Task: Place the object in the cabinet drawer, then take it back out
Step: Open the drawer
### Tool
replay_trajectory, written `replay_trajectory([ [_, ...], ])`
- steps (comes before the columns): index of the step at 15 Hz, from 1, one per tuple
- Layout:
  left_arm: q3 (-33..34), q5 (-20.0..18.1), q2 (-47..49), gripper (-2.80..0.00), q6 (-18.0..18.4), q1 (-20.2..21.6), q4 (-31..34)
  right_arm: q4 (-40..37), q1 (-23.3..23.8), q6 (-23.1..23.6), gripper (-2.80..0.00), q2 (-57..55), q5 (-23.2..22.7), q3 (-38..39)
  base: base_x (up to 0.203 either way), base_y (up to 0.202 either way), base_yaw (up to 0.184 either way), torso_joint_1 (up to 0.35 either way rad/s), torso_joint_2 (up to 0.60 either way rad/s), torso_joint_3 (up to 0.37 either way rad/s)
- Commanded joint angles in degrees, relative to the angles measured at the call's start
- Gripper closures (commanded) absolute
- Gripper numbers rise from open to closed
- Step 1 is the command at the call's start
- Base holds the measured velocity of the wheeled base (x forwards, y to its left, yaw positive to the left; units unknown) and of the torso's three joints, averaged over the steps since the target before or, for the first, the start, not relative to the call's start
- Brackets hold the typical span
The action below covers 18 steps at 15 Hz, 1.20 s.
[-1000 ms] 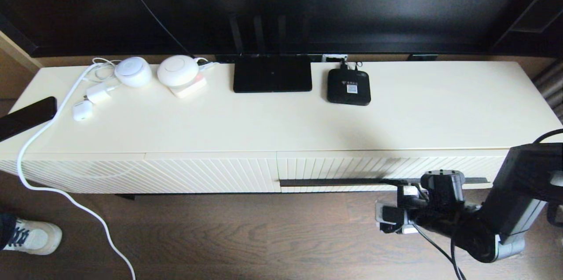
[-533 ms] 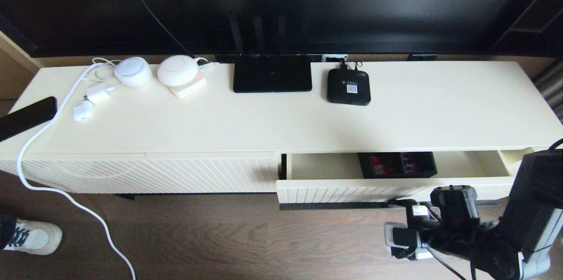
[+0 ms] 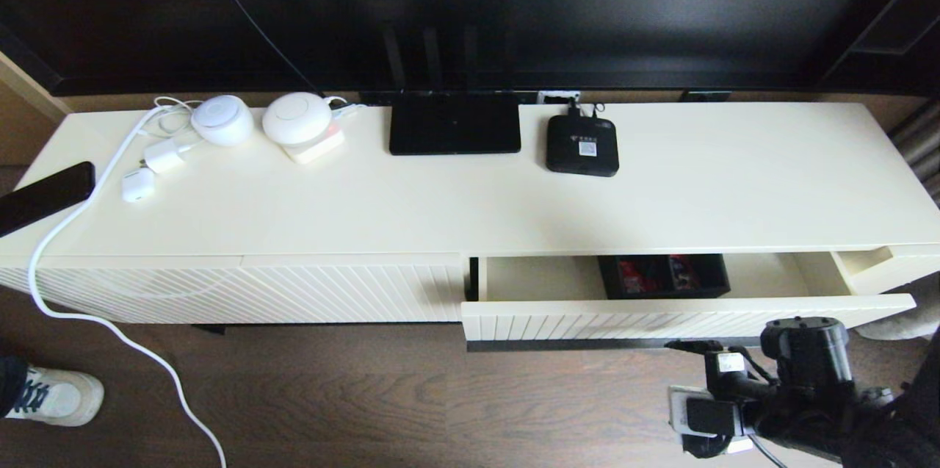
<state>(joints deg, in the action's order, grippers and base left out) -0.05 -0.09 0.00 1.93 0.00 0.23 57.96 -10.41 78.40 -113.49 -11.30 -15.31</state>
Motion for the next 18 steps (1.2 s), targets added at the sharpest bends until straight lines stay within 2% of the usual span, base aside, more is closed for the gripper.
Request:
replay_trajectory([
  [1,0.00,0.00,0.04,0.00,0.01,0.00,0.04,-0.20,0.27,0.50,-2.80,8.50,-0.22,1.00,0.000,0.000,0.000,0.000,0.00,0.000],
  [4,-0.04,0.00,0.09,0.00,0.01,0.00,-0.05,-7.68,1.24,-0.65,-2.80,20.67,-0.15,0.82,0.000,0.000,0.000,0.000,0.00,0.000],
  [6,0.00,0.00,0.03,0.00,0.01,0.00,0.00,-19.93,2.11,-3.79,-2.80,30.23,0.66,-0.88,0.000,0.000,0.000,0.000,0.00,0.000],
  [7,0.02,0.00,0.00,0.00,0.01,0.00,0.01,-28.38,2.40,-6.63,-2.80,35.18,1.08,-2.14,0.000,0.000,0.000,0.000,0.00,0.000],
  [9,-0.03,0.00,0.00,0.00,0.01,0.00,0.00,-45.48,2.71,-16.60,-2.80,43.52,1.63,-5.51,0.000,0.000,0.000,0.000,0.00,0.000],
  [10,0.05,0.00,0.09,0.00,0.01,0.00,0.04,-52.54,2.81,-24.94,-2.80,46.44,1.82,-7.71,0.000,0.000,0.000,0.000,0.00,0.000],
  [12,0.00,0.00,0.04,0.00,0.01,0.00,0.01,-61.63,2.88,-37.54,-2.80,50.84,1.97,-12.08,0.000,0.000,0.000,0.000,0.00,0.000],
  [13,-0.04,0.00,0.09,0.00,0.01,0.00,0.04,-65.54,2.80,-41.74,0.00,51.85,2.01,-14.23,0.000,0.000,0.000,0.000,0.00,0.000],
  [15,0.03,0.00,0.09,0.00,0.01,0.00,0.04,-72.06,2.67,-48.13,0.00,52.41,1.99,-18.42,0.000,0.000,0.000,0.000,0.00,0.000],
  [18,-0.04,0.00,0.09,0.00,0.01,0.00,0.04,-78.13,1.63,-64.59,0.00,47.43,1.85,-25.48,0.000,0.000,0.000,0.000,0.00,0.000],
])
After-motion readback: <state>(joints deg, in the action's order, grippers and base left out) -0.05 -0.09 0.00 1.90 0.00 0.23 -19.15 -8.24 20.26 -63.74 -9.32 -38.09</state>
